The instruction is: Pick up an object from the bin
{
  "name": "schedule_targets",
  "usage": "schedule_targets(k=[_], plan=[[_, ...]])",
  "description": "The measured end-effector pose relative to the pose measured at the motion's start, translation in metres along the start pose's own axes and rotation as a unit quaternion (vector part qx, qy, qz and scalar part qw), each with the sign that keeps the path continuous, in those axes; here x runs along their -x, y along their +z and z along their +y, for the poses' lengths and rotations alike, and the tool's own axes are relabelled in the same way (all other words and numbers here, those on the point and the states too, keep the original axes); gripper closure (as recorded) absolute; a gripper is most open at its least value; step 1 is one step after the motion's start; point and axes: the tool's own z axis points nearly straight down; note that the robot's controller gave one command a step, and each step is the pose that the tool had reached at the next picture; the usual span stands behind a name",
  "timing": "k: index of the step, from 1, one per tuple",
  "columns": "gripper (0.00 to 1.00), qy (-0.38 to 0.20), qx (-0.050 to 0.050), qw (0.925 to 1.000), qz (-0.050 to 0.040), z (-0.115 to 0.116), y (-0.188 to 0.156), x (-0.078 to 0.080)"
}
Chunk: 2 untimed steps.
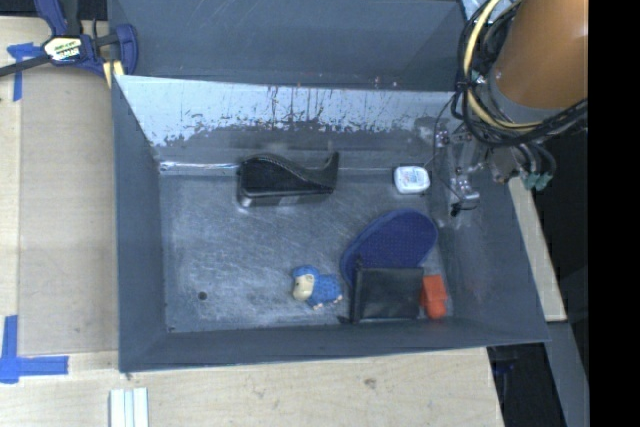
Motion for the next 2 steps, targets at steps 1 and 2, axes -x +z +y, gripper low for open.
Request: schedule_targets(k=[1,2], plan=[[0.00,0.001,0.001,1.0000,0.0051,0.034,0.100,-0.032],[0.00,-0.046,0.001,0.9989,0.0056,0.027,0.194,-0.021]])
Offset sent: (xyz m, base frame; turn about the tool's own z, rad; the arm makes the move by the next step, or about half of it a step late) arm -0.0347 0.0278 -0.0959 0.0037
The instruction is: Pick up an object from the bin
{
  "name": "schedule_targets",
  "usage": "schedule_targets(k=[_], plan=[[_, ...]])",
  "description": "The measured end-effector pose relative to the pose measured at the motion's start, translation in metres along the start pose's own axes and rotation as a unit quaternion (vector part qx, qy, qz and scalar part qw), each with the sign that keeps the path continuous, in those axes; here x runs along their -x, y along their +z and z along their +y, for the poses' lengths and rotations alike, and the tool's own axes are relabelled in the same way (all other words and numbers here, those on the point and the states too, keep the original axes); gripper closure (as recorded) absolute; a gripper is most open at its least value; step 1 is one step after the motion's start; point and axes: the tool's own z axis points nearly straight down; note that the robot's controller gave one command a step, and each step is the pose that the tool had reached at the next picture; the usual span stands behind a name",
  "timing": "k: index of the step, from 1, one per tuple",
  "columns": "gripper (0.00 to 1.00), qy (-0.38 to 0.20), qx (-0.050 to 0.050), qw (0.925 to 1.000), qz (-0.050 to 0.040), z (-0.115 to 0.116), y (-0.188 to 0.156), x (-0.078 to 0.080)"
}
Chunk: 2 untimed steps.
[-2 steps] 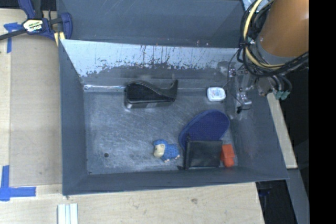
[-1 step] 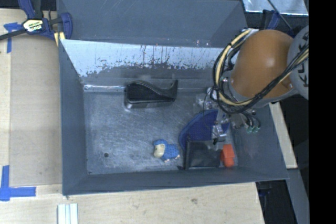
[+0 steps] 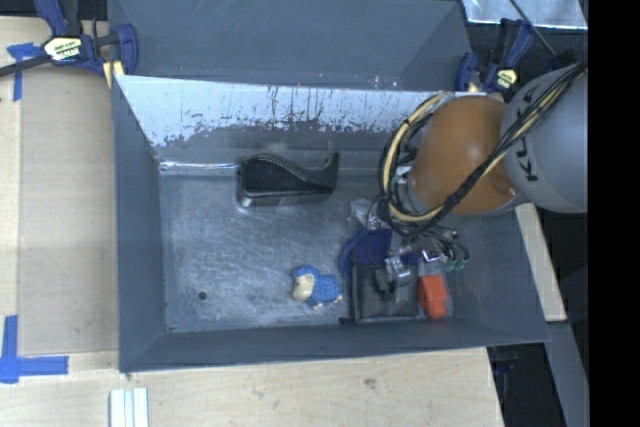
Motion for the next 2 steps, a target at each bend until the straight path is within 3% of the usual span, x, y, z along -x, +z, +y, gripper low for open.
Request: schedule_targets(k=[1,2], plan=[[1.00,0.000,-0.002,0.9999,-0.0100,-0.001,-0.006,0.005],[1.00,-0.018,-0.003,0.9998,-0.0096,-0.012,-0.176,-0.001]])
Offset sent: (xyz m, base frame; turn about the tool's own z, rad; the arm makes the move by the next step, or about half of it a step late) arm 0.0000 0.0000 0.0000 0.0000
